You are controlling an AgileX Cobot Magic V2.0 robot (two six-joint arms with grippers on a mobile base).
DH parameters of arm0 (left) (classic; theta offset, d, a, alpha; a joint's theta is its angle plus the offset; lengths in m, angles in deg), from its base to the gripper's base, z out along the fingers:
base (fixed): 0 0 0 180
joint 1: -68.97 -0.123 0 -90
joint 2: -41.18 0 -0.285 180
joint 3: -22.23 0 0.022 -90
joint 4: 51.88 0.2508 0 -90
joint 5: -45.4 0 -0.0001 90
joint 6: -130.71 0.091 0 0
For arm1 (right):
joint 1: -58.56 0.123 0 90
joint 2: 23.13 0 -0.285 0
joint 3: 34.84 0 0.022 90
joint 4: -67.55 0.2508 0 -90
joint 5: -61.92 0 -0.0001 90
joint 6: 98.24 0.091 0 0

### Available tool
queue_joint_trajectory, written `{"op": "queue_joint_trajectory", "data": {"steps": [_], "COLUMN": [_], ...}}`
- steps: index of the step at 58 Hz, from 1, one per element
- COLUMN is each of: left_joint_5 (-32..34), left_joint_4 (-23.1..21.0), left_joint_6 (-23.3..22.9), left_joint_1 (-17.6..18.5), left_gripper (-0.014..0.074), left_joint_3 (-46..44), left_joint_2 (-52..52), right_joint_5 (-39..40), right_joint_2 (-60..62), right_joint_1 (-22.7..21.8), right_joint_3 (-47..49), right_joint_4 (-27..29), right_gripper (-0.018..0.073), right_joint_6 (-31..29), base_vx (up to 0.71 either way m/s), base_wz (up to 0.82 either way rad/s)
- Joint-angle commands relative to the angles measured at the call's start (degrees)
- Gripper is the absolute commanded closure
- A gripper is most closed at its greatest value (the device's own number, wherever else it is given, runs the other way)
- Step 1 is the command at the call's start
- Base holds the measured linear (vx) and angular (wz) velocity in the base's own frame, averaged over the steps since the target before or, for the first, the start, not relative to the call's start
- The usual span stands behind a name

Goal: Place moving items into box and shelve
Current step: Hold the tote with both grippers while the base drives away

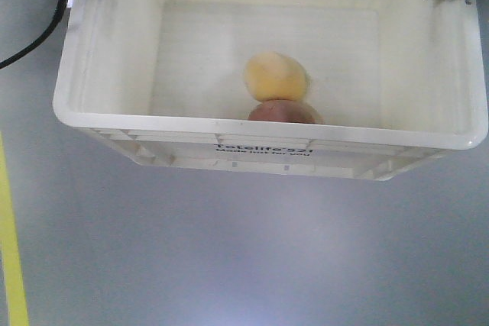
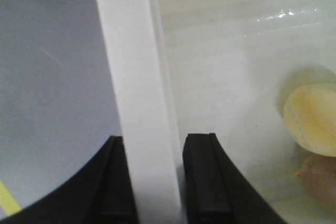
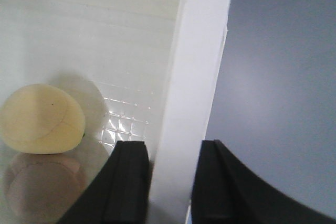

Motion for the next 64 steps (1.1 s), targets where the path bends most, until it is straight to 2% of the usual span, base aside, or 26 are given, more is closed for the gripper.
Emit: {"op": "queue_joint_trajectory", "data": {"steps": [1,35,64], "left_joint_5": [6.0,6.0,6.0], "left_joint_4": [2.2,2.2,2.2], "left_joint_6": [0.2,0.2,0.2], "left_joint_1": [-0.2,-0.2,-0.2], "left_gripper": [0.0594,0.0594,0.0594], "left_joint_3": [-2.0,-2.0,-2.0], "left_joint_2": [3.7,3.7,3.7], "right_joint_5": [6.6,6.6,6.6], "right_joint_2": [3.1,3.0,3.0], "right_joint_1": [-0.3,-0.3,-0.3], "right_joint_3": [2.6,2.6,2.6], "right_joint_4": [-0.6,-0.8,-0.9], "right_gripper": [0.0564,0.0564,0.0564], "right_joint_6": [-0.7,-0.7,-0.7], "base_vx": [0.21,0.27,0.36], "base_wz": [0.8,0.77,0.47]}}
